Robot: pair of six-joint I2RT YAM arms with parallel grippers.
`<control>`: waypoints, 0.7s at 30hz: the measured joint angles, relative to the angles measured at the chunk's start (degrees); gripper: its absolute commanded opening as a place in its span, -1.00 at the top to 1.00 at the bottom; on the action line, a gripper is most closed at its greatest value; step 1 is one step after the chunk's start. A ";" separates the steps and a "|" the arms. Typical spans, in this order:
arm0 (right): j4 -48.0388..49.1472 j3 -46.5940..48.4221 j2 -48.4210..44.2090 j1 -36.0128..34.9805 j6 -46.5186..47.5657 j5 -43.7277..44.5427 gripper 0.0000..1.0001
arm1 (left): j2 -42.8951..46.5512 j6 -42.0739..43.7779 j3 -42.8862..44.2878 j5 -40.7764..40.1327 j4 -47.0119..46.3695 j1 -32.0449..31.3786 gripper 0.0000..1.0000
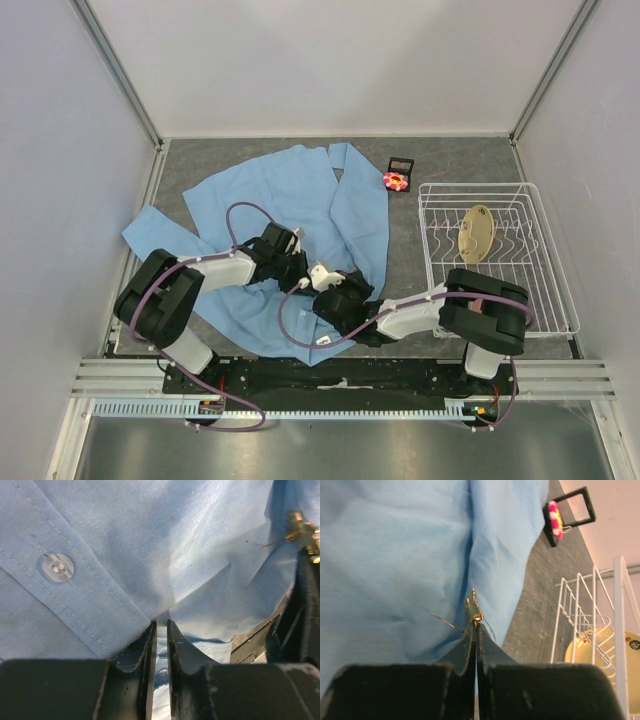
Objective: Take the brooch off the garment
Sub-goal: Remove the brooch from the clothes.
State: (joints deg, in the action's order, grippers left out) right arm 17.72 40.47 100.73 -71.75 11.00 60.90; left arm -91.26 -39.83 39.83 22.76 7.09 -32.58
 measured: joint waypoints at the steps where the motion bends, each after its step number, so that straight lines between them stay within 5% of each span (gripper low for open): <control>1: -0.55 -0.37 -1.18 0.94 0.02 0.09 1.00 | -0.44 0.02 0.46 0.11 0.04 0.11 0.53; 11: -8.13 -0.52 -18.16 9.92 -5.44 -5.66 1.00 | -4.76 1.70 6.43 0.31 0.37 0.37 0.23; 13: -11.69 0.90 -21.42 13.44 -10.14 -12.13 1.00 | -3.78 2.25 6.45 0.35 1.27 0.37 0.03; 21: -17.64 2.58 -29.53 24.57 -25.90 -43.69 1.00 | 15.04 6.67 8.66 6.97 5.18 1.01 -0.06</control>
State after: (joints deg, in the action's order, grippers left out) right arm 0.08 43.05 71.20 -47.18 -14.90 17.21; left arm -76.23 -33.17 48.49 29.74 12.27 -31.57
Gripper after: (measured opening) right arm 0.006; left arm 0.516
